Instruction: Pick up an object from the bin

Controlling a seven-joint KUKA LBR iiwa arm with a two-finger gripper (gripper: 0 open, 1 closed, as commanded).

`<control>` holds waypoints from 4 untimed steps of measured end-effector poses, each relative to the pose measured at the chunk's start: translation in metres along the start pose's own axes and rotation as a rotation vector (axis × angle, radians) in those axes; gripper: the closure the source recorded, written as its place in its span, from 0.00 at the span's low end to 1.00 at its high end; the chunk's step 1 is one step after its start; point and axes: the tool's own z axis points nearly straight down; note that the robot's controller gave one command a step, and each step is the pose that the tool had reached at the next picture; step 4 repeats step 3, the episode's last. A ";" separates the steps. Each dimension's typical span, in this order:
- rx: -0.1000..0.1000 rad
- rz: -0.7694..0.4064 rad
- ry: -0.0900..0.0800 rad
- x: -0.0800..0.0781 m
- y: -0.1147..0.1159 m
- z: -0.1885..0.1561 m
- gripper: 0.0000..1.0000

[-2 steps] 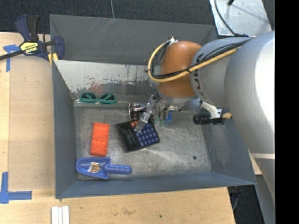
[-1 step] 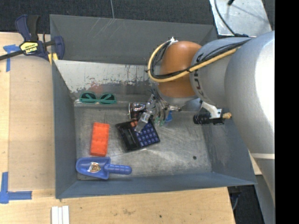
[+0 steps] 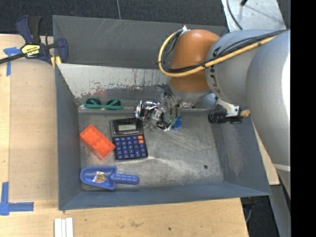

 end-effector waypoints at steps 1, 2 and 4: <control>0.000 0.012 0.000 0.009 -0.018 -0.067 1.00; -0.009 -0.004 -0.016 -0.002 -0.007 -0.050 1.00; 0.008 -0.012 0.011 0.022 -0.027 -0.045 1.00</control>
Offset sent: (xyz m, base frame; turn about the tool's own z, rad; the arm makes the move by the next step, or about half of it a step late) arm 0.0173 0.0031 -0.0536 -0.0335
